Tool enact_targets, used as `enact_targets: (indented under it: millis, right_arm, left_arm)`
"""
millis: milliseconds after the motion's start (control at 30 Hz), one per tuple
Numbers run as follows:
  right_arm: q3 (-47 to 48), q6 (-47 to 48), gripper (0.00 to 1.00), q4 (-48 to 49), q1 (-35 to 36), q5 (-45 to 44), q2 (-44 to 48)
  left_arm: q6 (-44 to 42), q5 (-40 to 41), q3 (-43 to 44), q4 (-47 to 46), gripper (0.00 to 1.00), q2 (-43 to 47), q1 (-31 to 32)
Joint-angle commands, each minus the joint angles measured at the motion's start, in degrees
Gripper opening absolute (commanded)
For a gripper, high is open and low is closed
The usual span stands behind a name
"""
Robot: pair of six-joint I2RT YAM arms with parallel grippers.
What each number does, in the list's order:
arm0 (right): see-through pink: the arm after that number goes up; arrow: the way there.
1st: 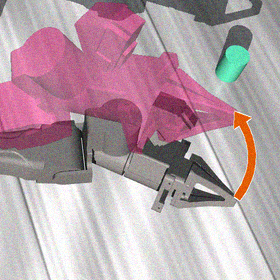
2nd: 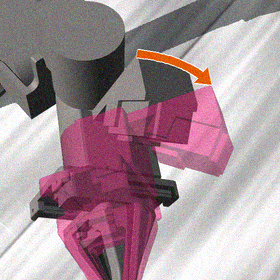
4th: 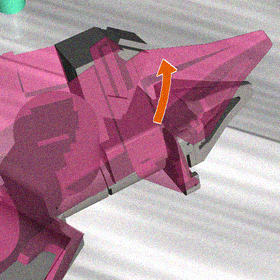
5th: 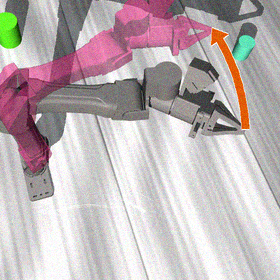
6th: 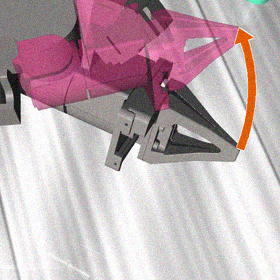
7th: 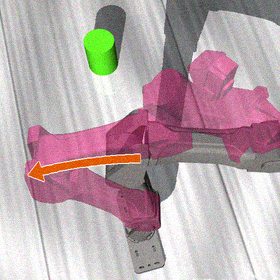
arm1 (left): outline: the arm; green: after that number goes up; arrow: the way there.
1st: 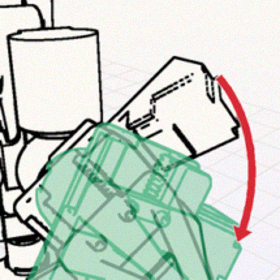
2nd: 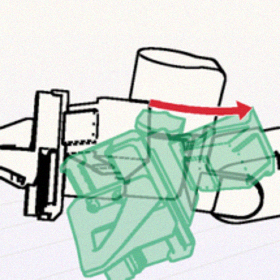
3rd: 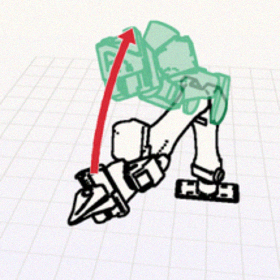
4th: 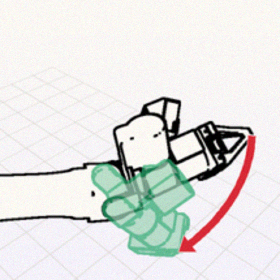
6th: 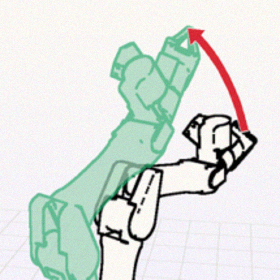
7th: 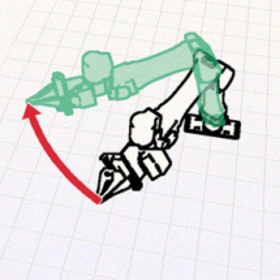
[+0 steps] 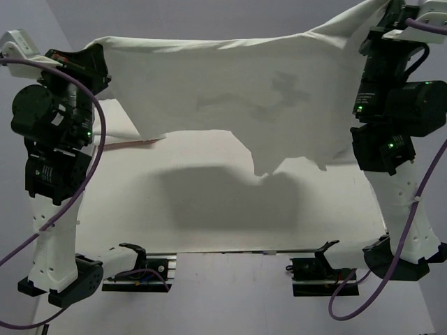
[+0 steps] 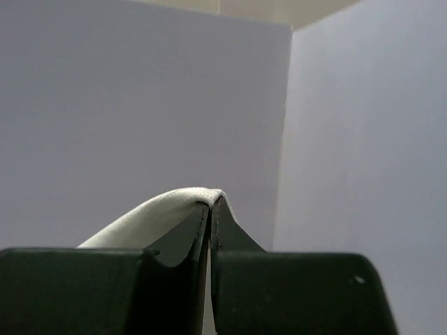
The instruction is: Fold and stack the t-shirts
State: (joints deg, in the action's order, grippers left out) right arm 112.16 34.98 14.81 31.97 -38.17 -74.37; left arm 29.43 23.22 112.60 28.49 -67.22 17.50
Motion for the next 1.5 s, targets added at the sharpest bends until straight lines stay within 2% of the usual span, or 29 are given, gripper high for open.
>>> enact_targets:
  millis: [0,300,467,633,800,900,967,1000,1067,1100,1133,1200,1233,1267,1333,1467]
  right_arm:
    - [5.07,7.47,0.00,5.05,-0.15,2.92,0.10]
    - [9.57,11.68,0.00,7.43,-0.15,10.57,-2.01]
    - [8.25,14.23,0.00,10.31,-0.24,10.58,-5.43]
    - [7.19,21.70,0.00,17.26,-1.20,7.50,-12.89]
    - [9.13,19.78,0.00,20.26,-4.01,9.95,-19.93]
    - [10.79,15.56,0.00,22.27,-7.43,12.41,-25.02]
    - [13.69,11.45,0.00,25.16,-10.32,13.30,-30.98]
    - [17.96,8.99,0.00,25.79,-11.13,14.08,-34.23]
    - [20.28,4.08,0.00,29.04,-14.54,16.89,-38.80]
    - [24.56,2.74,0.00,30.27,-15.26,17.16,-41.97]
    - [25.47,1.42,0.00,34.11,-15.96,17.95,-43.30]
    - [27.40,-5.34,0.00,35.28,-19.04,22.59,-46.65]
    - [27.41,-7.62,0.00,35.72,-19.83,28.62,-47.09]
    - [27.67,-14.61,0.00,35.82,-22.01,29.46,-47.53]
    - [27.32,-16.95,0.00,36.86,-23.26,32.96,-47.89]
    - [27.15,-24.06,0.00,37.93,-25.63,34.48,-48.07]
  left_arm:
    - [-4.21,1.47,1.75,-3.69,0.00,0.42,0.17]
    - [-8.51,4.90,6.40,-6.87,0.00,-2.30,0.17]
    - [-9.13,8.15,4.57,-9.76,0.00,-5.46,0.17]
    - [-9.74,10.26,3.51,-11.44,0.00,-9.32,-0.44]
    - [-12.90,14.65,3.51,-15.83,0.00,-15.56,-0.45]
    - [-14.83,16.85,6.40,-19.96,0.00,-22.41,-0.45]
    - [-17.56,17.56,11.66,-21.54,0.00,-27.24,-0.97]
    - [-18.17,17.56,14.29,-22.16,0.00,-33.00,-0.97]
    - [-18.71,17.56,23.60,-22.16,0.00,-38.92,-1.58]
    - [-18.71,17.56,27.81,-22.16,0.00,-43.56,-1.59]
    - [-18.71,17.04,28.81,-23.38,0.00,-45.17,-2.20]
    - [-16.78,15.02,27.60,-26.55,0.00,-45.98,-2.73]
    - [-15.82,14.40,26.46,-28.04,0.00,-46.50,-3.34]
    - [-14.94,14.39,25.66,-29.44,0.00,-46.51,-3.35]
    - [-13.53,13.09,24.86,-30.15,0.00,-46.51,-4.83]
    - [-12.56,10.71,24.08,-29.99,0.00,-45.90,-6.16]
